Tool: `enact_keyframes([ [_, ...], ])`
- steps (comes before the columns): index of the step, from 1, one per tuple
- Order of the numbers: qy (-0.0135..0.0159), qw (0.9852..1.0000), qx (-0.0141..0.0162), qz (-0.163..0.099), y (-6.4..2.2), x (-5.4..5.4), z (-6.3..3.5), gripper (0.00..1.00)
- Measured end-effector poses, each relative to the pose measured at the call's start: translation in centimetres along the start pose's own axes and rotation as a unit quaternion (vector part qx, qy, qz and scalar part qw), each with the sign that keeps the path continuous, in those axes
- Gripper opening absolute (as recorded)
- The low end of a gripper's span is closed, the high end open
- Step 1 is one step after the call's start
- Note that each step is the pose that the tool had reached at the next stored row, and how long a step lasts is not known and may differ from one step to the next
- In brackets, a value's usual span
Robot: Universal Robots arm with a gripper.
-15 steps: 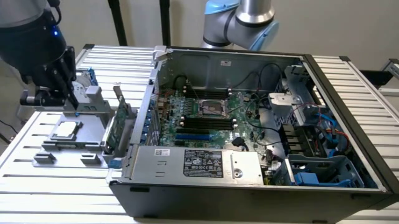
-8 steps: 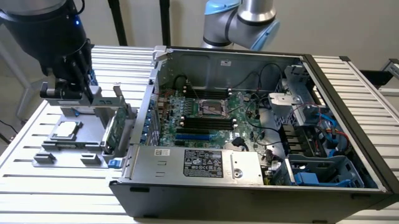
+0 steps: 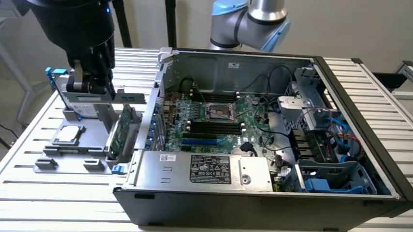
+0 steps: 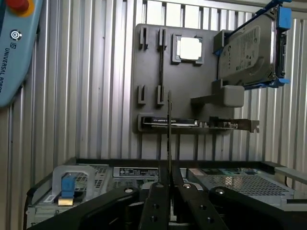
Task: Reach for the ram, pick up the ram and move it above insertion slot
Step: 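Pick up the ram and move it above insertion slot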
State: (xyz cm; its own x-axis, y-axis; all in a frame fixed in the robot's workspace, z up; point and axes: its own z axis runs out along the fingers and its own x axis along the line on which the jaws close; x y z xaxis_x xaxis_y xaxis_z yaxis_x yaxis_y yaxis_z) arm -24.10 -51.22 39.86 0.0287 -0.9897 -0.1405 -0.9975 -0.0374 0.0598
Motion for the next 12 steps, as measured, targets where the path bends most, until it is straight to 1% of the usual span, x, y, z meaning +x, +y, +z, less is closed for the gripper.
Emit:
enact_keyframes([
  [5, -0.0013, 1.0000, -0.0002, 0.000, -2.24, 0.0, -0.66, 0.13],
  [12, -0.0017, 1.0000, -0.0002, 0.000, -5.41, 0.0, -0.99, 0.13],
])
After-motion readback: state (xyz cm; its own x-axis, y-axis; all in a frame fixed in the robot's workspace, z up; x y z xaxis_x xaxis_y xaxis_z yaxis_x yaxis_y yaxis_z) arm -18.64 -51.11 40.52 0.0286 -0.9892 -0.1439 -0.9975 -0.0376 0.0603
